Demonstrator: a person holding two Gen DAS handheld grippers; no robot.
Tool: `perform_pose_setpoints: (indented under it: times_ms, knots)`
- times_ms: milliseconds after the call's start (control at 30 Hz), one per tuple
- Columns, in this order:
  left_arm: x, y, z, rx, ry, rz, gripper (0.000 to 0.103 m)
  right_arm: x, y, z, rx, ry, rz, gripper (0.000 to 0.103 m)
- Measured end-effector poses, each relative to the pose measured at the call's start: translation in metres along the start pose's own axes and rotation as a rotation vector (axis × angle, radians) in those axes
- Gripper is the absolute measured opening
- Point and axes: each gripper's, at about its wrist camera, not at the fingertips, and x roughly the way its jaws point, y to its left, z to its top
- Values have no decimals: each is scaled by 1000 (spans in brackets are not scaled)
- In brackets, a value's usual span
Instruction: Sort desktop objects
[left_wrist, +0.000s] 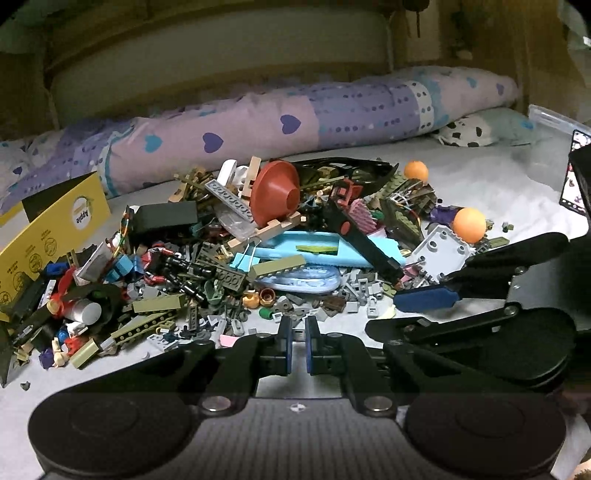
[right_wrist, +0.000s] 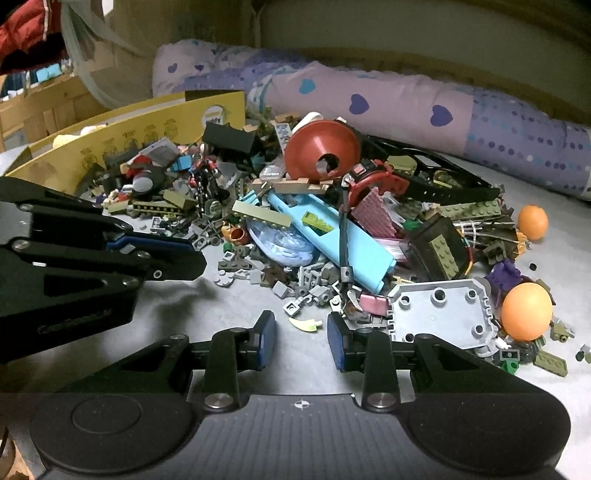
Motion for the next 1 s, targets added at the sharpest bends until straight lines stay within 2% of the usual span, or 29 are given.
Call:
perform_pose_setpoints:
  times_ms: [133,233,567,1000]
  knots:
    - [0,-1,0,0,2,-1,7,2,3,0,-14,5,-14,31]
    - [0,-1,0,3,2,-2,7,2,3,0,-14,5,-11,21]
    - [1,-3,3,-7,-4,-15,7,1,4,0,-22,-7,-14,20]
    - [-13,10,4,-35,-31,6,7,-22,12,13,-24,-81,20,20]
